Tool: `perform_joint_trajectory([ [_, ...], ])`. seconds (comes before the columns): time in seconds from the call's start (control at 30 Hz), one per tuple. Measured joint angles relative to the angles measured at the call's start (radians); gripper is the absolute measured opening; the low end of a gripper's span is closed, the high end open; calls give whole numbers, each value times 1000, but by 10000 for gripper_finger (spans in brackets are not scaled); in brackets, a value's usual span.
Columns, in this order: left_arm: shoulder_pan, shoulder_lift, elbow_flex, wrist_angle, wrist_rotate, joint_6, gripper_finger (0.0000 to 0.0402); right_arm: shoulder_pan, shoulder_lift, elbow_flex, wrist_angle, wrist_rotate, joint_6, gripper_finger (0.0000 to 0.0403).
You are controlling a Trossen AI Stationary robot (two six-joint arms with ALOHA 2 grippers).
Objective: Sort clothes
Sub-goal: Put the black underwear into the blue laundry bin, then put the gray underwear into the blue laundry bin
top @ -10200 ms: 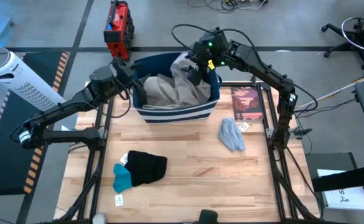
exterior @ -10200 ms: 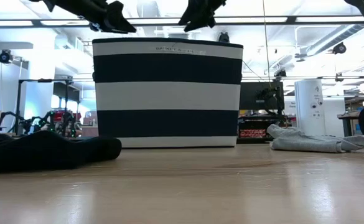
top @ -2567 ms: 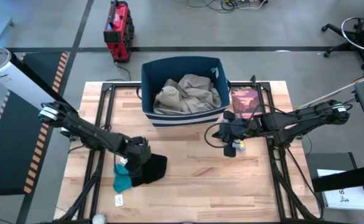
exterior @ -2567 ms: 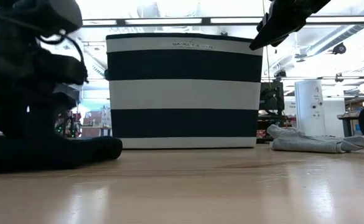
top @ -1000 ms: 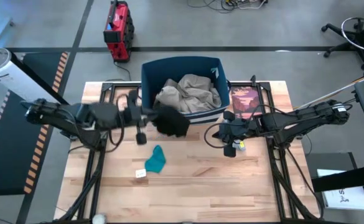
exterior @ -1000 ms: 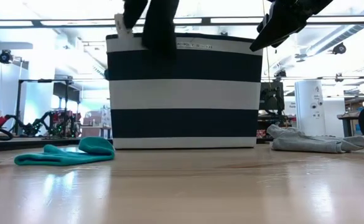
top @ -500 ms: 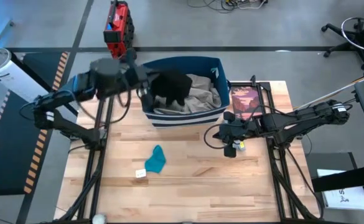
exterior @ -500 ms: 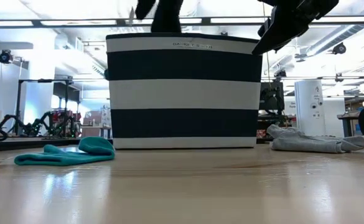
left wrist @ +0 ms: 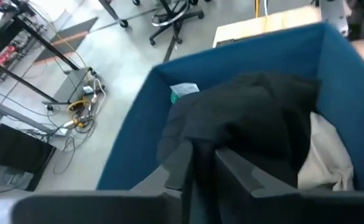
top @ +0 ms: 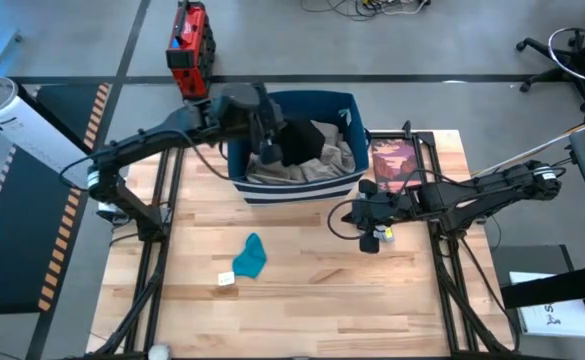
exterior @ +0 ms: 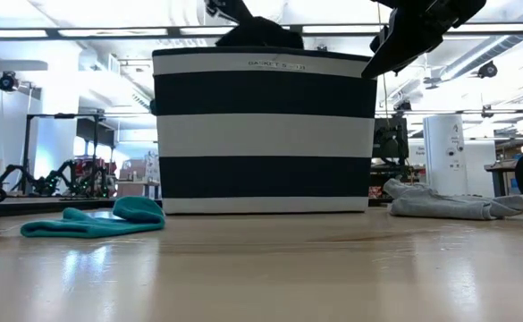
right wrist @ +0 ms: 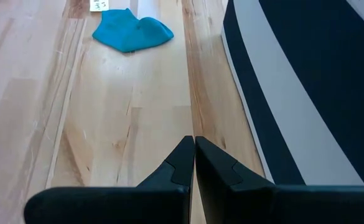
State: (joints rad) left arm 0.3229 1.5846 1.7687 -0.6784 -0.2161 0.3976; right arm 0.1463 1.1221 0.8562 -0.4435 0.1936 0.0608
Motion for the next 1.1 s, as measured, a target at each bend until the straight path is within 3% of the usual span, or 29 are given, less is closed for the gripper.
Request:
perform_joint_trajectory([
  [0.2, -5, 22, 0, -5, -3, 3, 106, 0, 0, 0, 0, 0, 9, 0],
  [0.57, -10, -51, 0, -1, -12, -16, 242, 0, 0, 0, 1, 0, 10, 0],
  [0.83, -58, -138, -3, -85, -14, -28, 256, 0, 0, 0, 0, 0, 10, 0],
  [1.1, -167, -221, -3, -349, -13, -196, 239, 0, 0, 0, 0, -2, 18, 0],
])
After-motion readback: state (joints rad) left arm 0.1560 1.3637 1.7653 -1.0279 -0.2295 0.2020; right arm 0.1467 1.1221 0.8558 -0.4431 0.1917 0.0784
